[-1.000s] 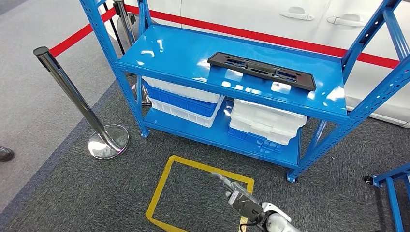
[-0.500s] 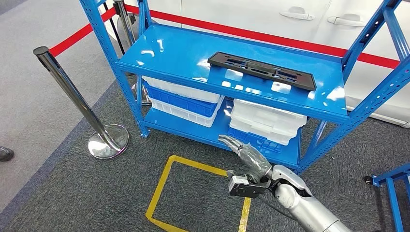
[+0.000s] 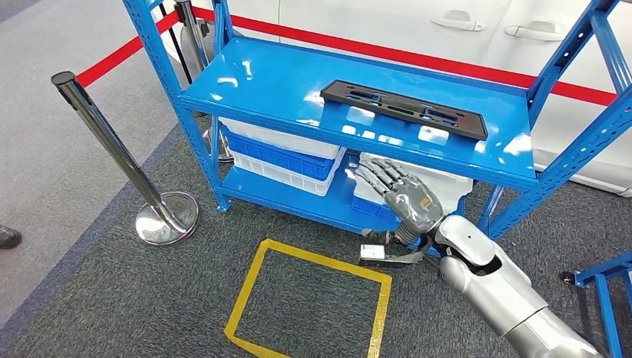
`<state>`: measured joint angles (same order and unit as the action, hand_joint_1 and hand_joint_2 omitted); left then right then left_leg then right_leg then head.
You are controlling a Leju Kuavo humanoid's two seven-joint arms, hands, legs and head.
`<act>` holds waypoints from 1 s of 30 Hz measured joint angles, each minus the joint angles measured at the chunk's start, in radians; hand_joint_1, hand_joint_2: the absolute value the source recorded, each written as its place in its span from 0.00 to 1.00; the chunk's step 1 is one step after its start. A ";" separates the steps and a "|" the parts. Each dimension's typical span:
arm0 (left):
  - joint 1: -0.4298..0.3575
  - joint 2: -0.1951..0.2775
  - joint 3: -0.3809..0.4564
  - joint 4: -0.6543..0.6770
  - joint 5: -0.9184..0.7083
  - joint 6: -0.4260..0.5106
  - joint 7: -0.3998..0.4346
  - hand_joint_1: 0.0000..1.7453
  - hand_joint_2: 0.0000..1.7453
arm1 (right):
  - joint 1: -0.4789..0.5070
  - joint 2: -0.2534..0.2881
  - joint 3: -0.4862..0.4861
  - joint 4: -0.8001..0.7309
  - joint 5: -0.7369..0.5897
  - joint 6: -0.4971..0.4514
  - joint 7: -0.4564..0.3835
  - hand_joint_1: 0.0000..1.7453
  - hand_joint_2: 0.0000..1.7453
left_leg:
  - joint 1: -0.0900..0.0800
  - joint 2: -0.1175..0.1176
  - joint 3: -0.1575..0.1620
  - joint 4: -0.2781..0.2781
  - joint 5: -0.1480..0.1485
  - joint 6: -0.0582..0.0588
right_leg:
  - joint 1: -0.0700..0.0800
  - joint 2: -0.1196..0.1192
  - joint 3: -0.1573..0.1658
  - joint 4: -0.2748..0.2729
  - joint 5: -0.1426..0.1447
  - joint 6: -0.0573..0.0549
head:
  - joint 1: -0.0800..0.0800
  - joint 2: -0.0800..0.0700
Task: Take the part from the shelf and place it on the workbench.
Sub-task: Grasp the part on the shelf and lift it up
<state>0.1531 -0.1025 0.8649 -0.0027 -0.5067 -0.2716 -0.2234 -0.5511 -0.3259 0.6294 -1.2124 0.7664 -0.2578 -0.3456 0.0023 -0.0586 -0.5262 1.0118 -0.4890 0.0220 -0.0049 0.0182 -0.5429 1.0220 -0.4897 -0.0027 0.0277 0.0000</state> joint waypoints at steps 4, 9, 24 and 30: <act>0.001 -0.014 -0.040 0.000 0.051 0.014 -0.001 0.00 0.00 | -0.035 -0.006 -0.022 0.010 0.090 -0.079 0.052 0.00 1.00 | 0.000 0.000 0.000 0.000 0.000 0.000 | 0.000 0.000 0.000 0.000 0.000 0.000 | 0.000 0.000; 0.002 -0.027 -0.094 0.000 0.120 0.028 -0.001 0.00 0.00 | -0.087 -0.005 -0.083 0.064 0.158 -0.164 0.108 0.00 1.00 | 0.000 0.000 -0.001 0.001 0.000 0.000 | 0.000 0.000 0.000 0.000 0.000 0.000 | 0.000 0.000; 0.003 -0.043 -0.239 0.000 0.305 0.046 0.004 0.00 0.00 | -0.139 -0.017 -0.206 0.220 0.250 -0.306 0.148 0.00 1.00 | 0.000 0.000 -0.001 0.002 0.000 0.000 | 0.000 0.000 -0.001 0.000 0.001 0.001 | 0.000 0.000; 0.003 -0.053 -0.278 0.000 0.356 0.051 -0.001 0.00 0.00 | -0.114 -0.026 -0.215 0.218 0.191 -0.243 0.101 0.00 1.00 | 0.000 0.000 -0.001 0.002 0.000 0.000 | 0.000 0.000 -0.001 0.000 0.001 0.001 | 0.000 0.000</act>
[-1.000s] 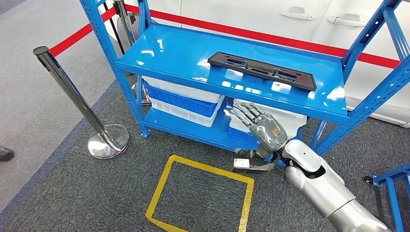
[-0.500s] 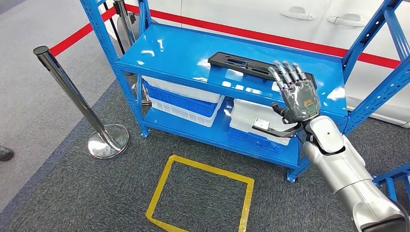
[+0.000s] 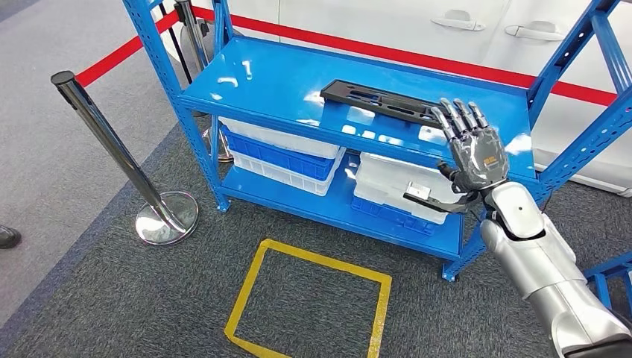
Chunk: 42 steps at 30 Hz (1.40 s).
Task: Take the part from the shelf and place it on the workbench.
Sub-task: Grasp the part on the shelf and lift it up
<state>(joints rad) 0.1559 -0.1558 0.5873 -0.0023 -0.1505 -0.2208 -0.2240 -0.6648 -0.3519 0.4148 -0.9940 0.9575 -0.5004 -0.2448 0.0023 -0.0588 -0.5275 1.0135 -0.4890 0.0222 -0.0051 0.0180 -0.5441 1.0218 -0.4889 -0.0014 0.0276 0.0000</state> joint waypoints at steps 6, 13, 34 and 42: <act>0.000 -0.010 -0.039 0.000 0.055 0.003 -0.005 0.00 0.00 | 0.033 -0.001 0.000 -0.019 -0.090 0.125 -0.048 0.00 1.00 | 0.000 0.000 0.000 0.000 0.000 0.000 | 0.000 0.000 0.000 0.000 0.000 0.000 | 0.000 0.000; 0.000 -0.015 -0.082 0.000 0.102 0.003 -0.006 0.00 0.00 | 0.057 -0.001 0.003 -0.059 -0.128 0.174 -0.066 0.00 0.25 | 0.000 0.000 0.000 0.000 0.000 0.000 | 0.000 0.000 0.000 0.000 0.000 0.000 | 0.000 0.000; 0.000 -0.016 -0.222 0.000 0.236 0.004 -0.007 0.00 0.00 | 0.080 -0.001 0.004 -0.139 -0.152 0.196 -0.074 0.00 0.00 | -0.006 0.000 -0.007 0.008 0.000 0.005 | -0.007 0.000 -0.003 -0.001 0.004 0.008 | 0.000 0.000; 0.001 -0.017 -0.263 0.000 0.267 0.004 -0.008 0.00 0.00 | 0.084 -0.013 0.003 -0.161 -0.152 0.194 -0.067 0.00 0.00 | 0.002 0.006 0.000 -0.029 0.026 0.041 | -0.010 -0.007 -0.075 0.135 -0.072 0.027 | 0.001 0.000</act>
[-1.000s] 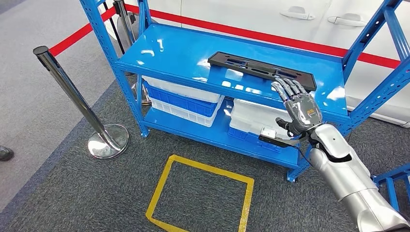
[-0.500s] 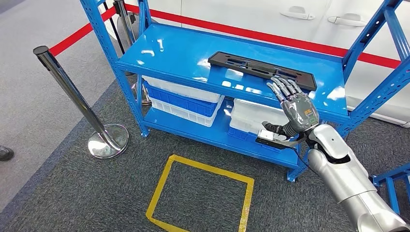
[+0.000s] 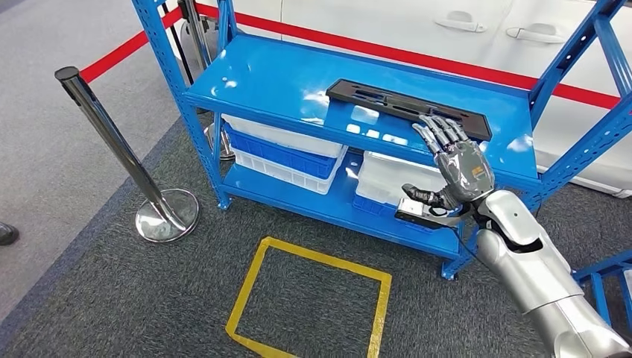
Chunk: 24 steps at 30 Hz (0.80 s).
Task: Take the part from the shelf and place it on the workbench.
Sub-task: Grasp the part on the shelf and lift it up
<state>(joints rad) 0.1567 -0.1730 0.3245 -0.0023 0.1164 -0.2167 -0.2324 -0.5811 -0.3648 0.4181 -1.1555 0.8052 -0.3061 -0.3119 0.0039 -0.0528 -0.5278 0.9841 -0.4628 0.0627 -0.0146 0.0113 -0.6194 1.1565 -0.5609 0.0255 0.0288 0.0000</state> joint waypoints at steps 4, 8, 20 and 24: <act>0.001 0.000 -0.021 0.000 0.018 0.000 -0.001 0.00 0.00 | 0.012 -0.003 0.000 -0.005 -0.010 0.002 0.000 0.00 0.25 | 0.000 -0.001 -0.001 0.007 -0.007 -0.004 | -0.010 -0.001 -0.067 0.098 0.008 0.010 | 0.000 0.000; 0.002 0.001 -0.044 0.000 0.036 -0.001 -0.001 0.00 0.00 | 0.013 -0.009 -0.005 -0.019 -0.011 0.008 0.000 0.00 1.00 | 0.000 -0.007 -0.005 0.030 -0.028 -0.025 | -0.016 0.009 0.022 -0.107 0.102 0.010 | 0.000 0.000; 0.005 0.003 -0.092 0.000 0.067 -0.002 -0.001 0.00 0.00 | 0.014 -0.009 -0.006 -0.038 -0.013 0.030 0.000 0.00 1.00 | 0.001 0.045 -0.176 0.273 -0.058 -0.053 | -0.005 -0.021 0.072 -0.123 0.064 -0.040 | -0.001 0.000; 0.006 0.004 -0.107 0.000 0.096 -0.002 -0.001 0.00 0.00 | 0.014 -0.009 -0.006 -0.042 -0.020 0.057 0.000 0.00 1.00 | -0.008 0.053 -0.094 0.065 0.032 -0.036 | 0.000 -0.025 0.085 -0.122 0.047 -0.024 | 0.000 0.000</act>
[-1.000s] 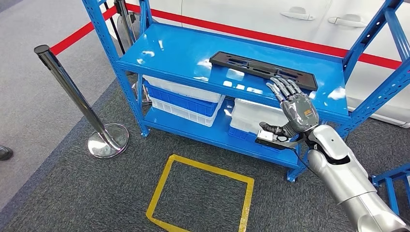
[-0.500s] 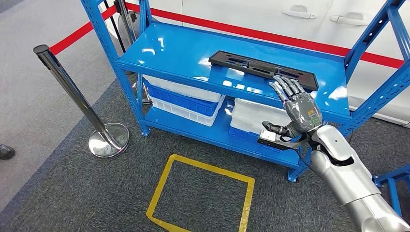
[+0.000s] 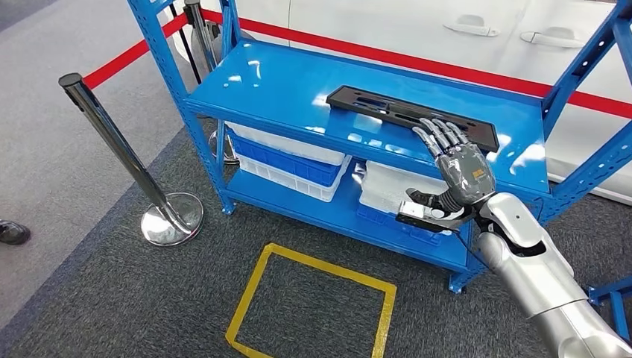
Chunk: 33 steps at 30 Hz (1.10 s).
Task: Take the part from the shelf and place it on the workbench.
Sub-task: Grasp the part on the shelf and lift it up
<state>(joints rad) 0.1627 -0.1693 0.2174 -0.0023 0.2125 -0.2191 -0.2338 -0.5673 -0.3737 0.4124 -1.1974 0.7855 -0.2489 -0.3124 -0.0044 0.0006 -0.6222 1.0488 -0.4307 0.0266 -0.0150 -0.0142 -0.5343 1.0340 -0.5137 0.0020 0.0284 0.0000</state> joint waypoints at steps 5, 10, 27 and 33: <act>0.001 0.001 -0.033 0.000 0.035 -0.003 0.000 0.00 0.00 | 0.002 0.003 0.005 -0.024 -0.017 0.030 -0.003 0.00 1.00 | 0.003 -0.006 0.026 -0.038 -0.003 0.024 | -0.003 0.002 -0.015 0.038 -0.031 0.023 | 0.001 0.000; -0.003 0.002 -0.055 0.000 0.048 -0.003 0.000 0.00 0.00 | 0.011 0.010 0.014 -0.046 -0.015 0.046 0.006 0.00 1.00 | 0.000 -0.014 0.052 -0.042 -0.023 0.036 | -0.006 0.011 -0.166 0.260 -0.071 0.030 | 0.001 0.000; -0.002 0.006 -0.117 0.000 0.100 -0.002 0.001 0.00 0.00 | -0.016 0.041 0.040 -0.029 0.032 0.050 0.067 0.00 1.00 | 0.013 -0.007 -0.077 0.170 -0.058 -0.023 | -0.008 0.006 0.006 -0.017 0.014 -0.015 | -0.001 0.000; -0.001 0.011 -0.144 0.000 0.108 -0.007 0.004 0.00 0.00 | -0.073 0.071 0.043 0.058 0.041 0.051 0.078 0.00 1.00 | 0.008 -0.007 0.005 -0.018 -0.007 0.008 | -0.006 0.009 0.030 -0.017 -0.010 0.021 | -0.002 0.000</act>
<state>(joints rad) 0.1614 -0.1581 0.0733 -0.0020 0.3204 -0.2263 -0.2296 -0.6403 -0.3025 0.4559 -1.1389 0.8264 -0.1981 -0.2344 0.0032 -0.0064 -0.6170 1.0304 -0.4374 0.0341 -0.0205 -0.0047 -0.5045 1.0169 -0.5237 0.0233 0.0266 0.0000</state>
